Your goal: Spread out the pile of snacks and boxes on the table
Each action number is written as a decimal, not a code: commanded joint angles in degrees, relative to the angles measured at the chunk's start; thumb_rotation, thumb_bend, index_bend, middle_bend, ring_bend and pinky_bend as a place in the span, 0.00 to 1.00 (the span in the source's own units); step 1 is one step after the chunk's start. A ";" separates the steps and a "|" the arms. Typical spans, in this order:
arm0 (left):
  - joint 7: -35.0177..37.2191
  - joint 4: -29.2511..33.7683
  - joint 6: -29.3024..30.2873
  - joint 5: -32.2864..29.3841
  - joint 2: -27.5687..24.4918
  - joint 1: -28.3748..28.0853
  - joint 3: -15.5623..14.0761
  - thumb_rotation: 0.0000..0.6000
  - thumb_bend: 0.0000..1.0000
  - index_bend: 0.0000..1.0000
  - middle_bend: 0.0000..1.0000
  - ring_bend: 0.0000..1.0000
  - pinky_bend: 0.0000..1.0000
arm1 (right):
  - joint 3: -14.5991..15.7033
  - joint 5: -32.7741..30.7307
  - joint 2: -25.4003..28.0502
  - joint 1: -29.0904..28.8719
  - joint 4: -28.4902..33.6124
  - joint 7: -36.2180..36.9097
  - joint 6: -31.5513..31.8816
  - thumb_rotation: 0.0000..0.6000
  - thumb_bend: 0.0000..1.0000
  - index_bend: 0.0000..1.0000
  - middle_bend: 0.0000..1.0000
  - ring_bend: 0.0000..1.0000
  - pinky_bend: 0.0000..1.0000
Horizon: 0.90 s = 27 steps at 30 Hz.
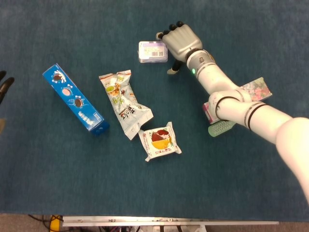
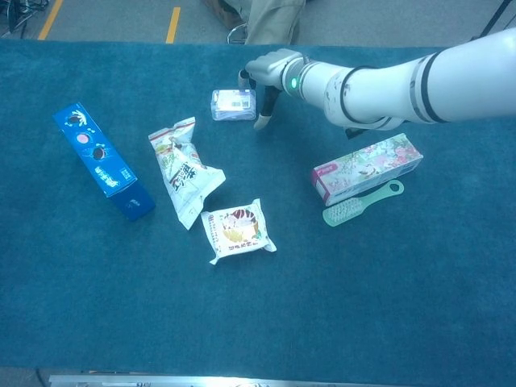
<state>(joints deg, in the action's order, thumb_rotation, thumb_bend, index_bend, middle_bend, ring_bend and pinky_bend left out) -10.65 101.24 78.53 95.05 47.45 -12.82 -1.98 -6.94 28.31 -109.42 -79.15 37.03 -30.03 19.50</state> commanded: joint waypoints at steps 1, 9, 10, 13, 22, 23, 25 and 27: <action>-0.14 0.12 0.12 -0.05 -0.09 0.16 0.03 1.00 0.36 0.00 0.06 0.09 0.26 | -0.27 0.75 -1.32 -0.71 -2.27 1.79 -2.01 0.80 0.00 0.17 0.22 0.11 0.11; 0.03 -0.14 0.12 -0.14 -0.02 0.42 0.10 1.00 0.36 0.00 0.06 0.09 0.25 | -0.43 4.23 -2.17 -1.12 -3.37 4.99 -3.15 0.90 0.00 0.17 0.22 0.12 0.11; 0.07 -0.18 0.12 -0.10 0.03 0.44 0.10 1.00 0.36 0.00 0.06 0.09 0.25 | -0.42 4.59 -2.28 -1.09 -3.42 5.25 -2.89 0.94 0.00 0.17 0.22 0.12 0.12; 0.22 -0.33 0.30 0.14 0.12 0.55 0.11 1.00 0.36 0.00 0.06 0.09 0.25 | -0.51 5.60 -2.79 -1.06 -3.71 5.93 -1.54 1.00 0.00 0.17 0.22 0.13 0.14; 0.49 -0.43 0.62 0.36 -0.12 1.00 0.00 1.00 0.36 0.00 0.06 0.09 0.25 | -1.02 6.65 -5.11 -1.00 -5.72 5.24 1.34 1.00 0.13 0.25 0.27 0.20 0.25; 0.53 -0.45 0.62 0.34 -0.12 1.02 0.02 1.00 0.36 0.00 0.06 0.09 0.25 | -1.20 6.81 -5.32 -0.99 -5.90 5.23 1.47 1.00 0.13 0.26 0.27 0.20 0.26; 0.63 -0.53 0.57 0.29 -0.09 1.06 0.02 1.00 0.36 0.00 0.06 0.09 0.25 | -1.55 7.19 -5.83 -1.04 -6.43 5.07 1.66 1.00 0.14 0.27 0.28 0.21 0.27; 0.68 -0.62 0.46 0.27 -0.07 1.09 -0.01 1.00 0.36 0.00 0.06 0.09 0.25 | -1.94 7.54 -6.30 -1.08 -6.88 5.01 1.90 1.00 0.14 0.28 0.28 0.22 0.28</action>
<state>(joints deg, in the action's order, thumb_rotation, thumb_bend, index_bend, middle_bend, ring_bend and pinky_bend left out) -9.98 100.62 78.98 95.32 47.38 -11.73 -1.99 -8.76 35.72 -115.59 -80.20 30.28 -24.97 21.29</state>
